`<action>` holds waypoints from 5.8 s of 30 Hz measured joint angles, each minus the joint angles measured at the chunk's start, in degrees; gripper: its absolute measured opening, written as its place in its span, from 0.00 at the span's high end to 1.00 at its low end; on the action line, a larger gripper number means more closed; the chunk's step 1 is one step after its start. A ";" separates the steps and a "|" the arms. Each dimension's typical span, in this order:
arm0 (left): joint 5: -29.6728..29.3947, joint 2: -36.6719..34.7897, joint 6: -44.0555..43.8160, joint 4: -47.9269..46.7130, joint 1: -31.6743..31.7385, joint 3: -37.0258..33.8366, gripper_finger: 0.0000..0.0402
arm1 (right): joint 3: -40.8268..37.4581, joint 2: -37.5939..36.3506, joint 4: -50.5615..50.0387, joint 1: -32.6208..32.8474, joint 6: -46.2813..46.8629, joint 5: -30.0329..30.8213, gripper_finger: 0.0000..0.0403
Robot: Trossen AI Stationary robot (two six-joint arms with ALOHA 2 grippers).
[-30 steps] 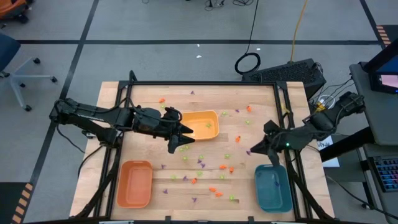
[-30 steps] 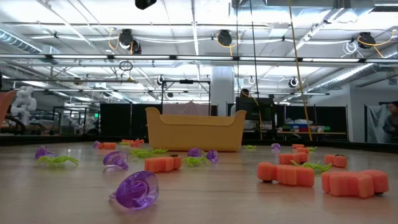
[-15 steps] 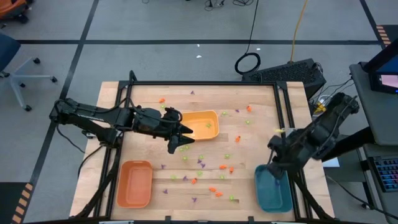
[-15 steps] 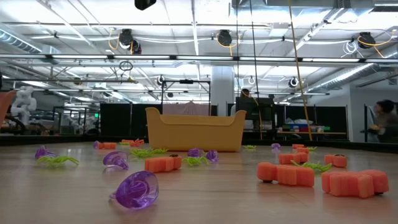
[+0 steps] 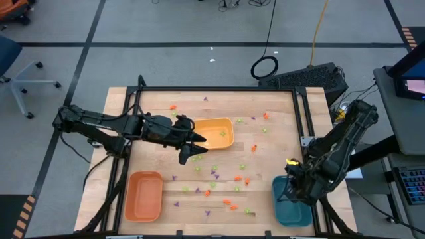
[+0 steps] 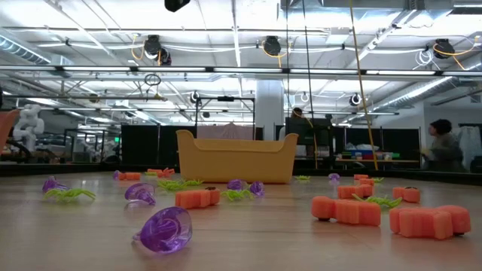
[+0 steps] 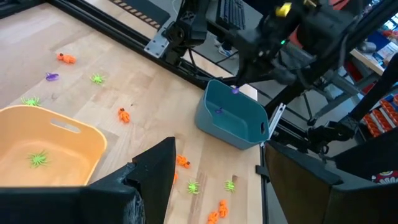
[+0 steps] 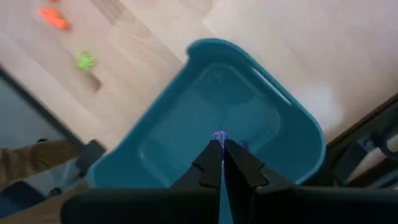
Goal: Sort Halloween decoration
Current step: Put the violet witch hat toy into the blue bin, then put the orange skeleton toy into the orange bin
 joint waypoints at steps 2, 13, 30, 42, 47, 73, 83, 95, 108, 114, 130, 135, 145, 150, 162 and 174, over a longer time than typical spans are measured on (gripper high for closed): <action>0.00 0.00 0.23 0.00 0.00 0.00 0.39 | -3.63 0.00 3.77 0.75 0.67 0.00 1.00; 0.02 0.00 -0.23 0.02 0.00 0.00 0.39 | -17.55 0.02 24.48 1.99 8.27 -0.13 1.00; 0.02 0.00 -0.32 -3.25 0.00 0.02 0.39 | -11.10 -0.55 17.72 1.94 9.63 -4.52 0.76; 0.45 -0.15 -8.00 -17.43 5.17 0.87 0.39 | 16.84 -1.16 -14.66 0.27 7.90 20.08 0.71; 2.36 -0.26 -9.30 -24.02 9.04 1.99 0.39 | 21.68 -1.78 -18.99 -3.82 -0.29 28.73 0.71; -1.70 0.39 9.93 -42.37 10.68 -8.46 0.39 | 21.76 -20.93 -16.52 -17.44 -46.84 29.88 0.71; -2.31 0.44 14.88 -27.34 10.67 -21.08 0.39 | 21.74 -17.93 -10.06 -17.42 -42.57 35.93 0.71; -7.56 0.42 16.21 -14.91 10.64 -31.28 0.39 | 21.70 -9.61 0.19 -17.42 -42.20 41.72 0.71; -8.72 3.64 20.74 -9.80 10.88 -31.80 0.39 | 21.70 -4.61 4.64 -17.42 -44.72 41.85 0.71; -7.59 5.28 20.69 -10.03 10.88 -31.80 0.39 | 21.70 -4.59 5.52 -17.42 -44.48 41.81 0.71; -4.57 10.67 20.68 -9.39 10.88 -31.56 0.45 | 21.70 -4.59 7.80 -17.42 -44.88 41.83 0.71; -4.09 10.71 20.66 -9.62 10.88 -31.56 0.60 | 21.70 -4.59 7.85 -17.42 -44.88 41.86 0.71; -3.85 10.75 20.72 -9.84 10.89 -31.63 0.89 | 21.70 -4.59 7.84 -18.71 -45.14 41.88 0.71; -2.46 10.75 20.37 -10.02 10.99 -31.65 0.93 | 21.70 -4.59 8.89 -19.88 -46.86 41.83 0.71; 2.22 6.17 16.13 -14.32 10.92 -28.10 0.95 | 21.70 -4.61 10.44 -21.29 -48.10 41.76 0.71; 2.55 -6.92 10.17 -23.25 10.88 -21.55 0.95 | 21.70 -4.61 10.41 -21.29 -48.31 41.73 0.71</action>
